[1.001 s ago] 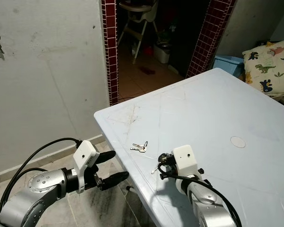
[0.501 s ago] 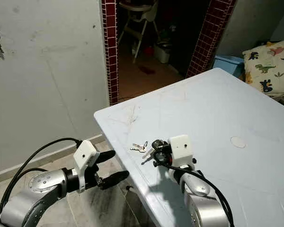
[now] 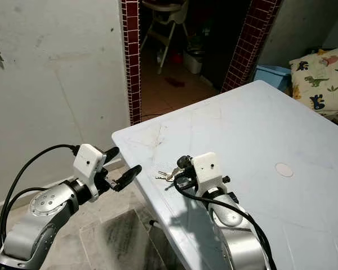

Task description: Hang keys on a hook

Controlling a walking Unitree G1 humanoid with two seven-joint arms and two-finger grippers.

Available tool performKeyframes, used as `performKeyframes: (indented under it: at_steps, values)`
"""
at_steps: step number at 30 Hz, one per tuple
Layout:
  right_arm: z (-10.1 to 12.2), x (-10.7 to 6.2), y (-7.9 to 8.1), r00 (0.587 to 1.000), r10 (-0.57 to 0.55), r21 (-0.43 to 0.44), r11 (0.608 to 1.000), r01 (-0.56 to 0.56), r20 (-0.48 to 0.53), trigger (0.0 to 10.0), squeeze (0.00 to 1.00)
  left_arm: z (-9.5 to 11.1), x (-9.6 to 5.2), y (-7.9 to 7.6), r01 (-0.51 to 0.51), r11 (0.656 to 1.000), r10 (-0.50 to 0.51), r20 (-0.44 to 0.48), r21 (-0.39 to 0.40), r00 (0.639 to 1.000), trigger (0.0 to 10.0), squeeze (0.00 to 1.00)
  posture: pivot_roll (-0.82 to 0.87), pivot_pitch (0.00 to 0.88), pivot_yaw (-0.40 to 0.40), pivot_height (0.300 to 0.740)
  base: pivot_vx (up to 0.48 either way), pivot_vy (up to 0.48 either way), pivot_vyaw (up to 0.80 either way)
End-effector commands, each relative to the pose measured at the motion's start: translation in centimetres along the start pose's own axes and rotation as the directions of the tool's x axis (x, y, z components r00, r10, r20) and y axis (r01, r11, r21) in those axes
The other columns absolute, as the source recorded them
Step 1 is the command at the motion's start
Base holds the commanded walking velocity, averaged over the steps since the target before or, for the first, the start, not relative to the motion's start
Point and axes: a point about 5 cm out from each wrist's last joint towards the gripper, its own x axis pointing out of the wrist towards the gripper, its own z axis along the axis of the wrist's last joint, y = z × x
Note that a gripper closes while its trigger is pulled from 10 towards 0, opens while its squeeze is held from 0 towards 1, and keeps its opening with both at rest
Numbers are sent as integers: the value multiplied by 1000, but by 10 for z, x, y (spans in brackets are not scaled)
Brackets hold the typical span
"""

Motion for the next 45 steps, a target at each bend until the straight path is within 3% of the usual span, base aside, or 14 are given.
performKeyframes:
  at_steps: [1, 6, 9, 12, 19, 20, 29, 30, 31, 32, 36, 45]
  values:
    - [-7, -2, -2, 999, -25, -17, 1000, 25, -37, 10000, 0, -2, 2, -4, 16, 1000, -16, -3, 5, 1000, 10000, 0, 47, 0, -71, 740, 0, 0, 0]
    - [-15, 0, -2, 995, -50, -41, 998, 46, -85, 10000, 0, -3, 1, -9, 68, 998, -69, -13, -17, 998, 10000, 0, 49, 0, -68, 740, 0, 0, 0]
    - [-20, 4, -4, 990, -73, -74, 995, 64, -122, 10000, 0, -9, -4, -19, 191, 980, -194, -75, -45, 978, 10000, 0, 60, 0, -70, 740, 0, 0, 0]
    - [-21, 7, -5, 988, -76, -79, 995, 66, -131, 10000, 0, -14, -7, -24, 248, 968, -251, -112, -46, 961, 10000, 0, 61, 0, -71, 740, 0, 0, 0]
    - [-21, 10, -2, 989, -54, -87, 995, 41, -141, 10000, 0, -18, -10, -29, 289, 955, -296, -140, -68, 945, 10000, 0, 60, 0, -72, 740, 0, 0, 0]
    - [-22, 12, -1, 988, -37, -87, 996, 24, -147, 10000, 1000, -19, -10, -29, 295, 953, -302, -146, -72, 942, 10000, 0, 59, 0, -73, 740, 0, 0, 0]
    - [-26, 11, 0, 984, -28, -97, 995, 10, -176, 10000, 1000, -18, -11, -30, 299, 951, -308, -154, -79, 939, 10000, 0, 56, 0, -75, 740, 0, 0, 0]
    - [-27, 11, 0, 984, -27, -96, 995, 10, -178, 10000, 412, -18, -11, -30, 298, 951, -307, -154, -79, 939, 10000, 0, 56, 0, -76, 740, 0, 0, 0]
    - [-27, 10, -1, 984, -27, -95, 995, 10, -179, 10000, 412, -18, -11, -30, 298, 951, -307, -154, -80, 939, 10000, 0, 56, 0, -76, 740, 0, 0, 0]
    - [-26, 9, -2, 984, -34, -99, 995, 17, -177, 10000, 0, -18, -11, -30, 298, 951, -307, -154, -80, 939, 10000, 0, 56, 0, -76, 740, 0, 0, 0]
    - [-24, -1, -13, 983, -89, -108, 992, 72, -158, 10000, 0, -19, -11, -30, 296, 952, -306, -156, -83, 939, 10000, 0, 54, 0, -81, 740, 0, 0, 0]
    - [-31, -12, -14, 980, -73, -70, 996, 61, -186, 10000, 0, -20, -11, -30, 295, 951, -306, -158, -89, 939, 10000, 0, 50, 0, -79, 740, 0, 0, 0]
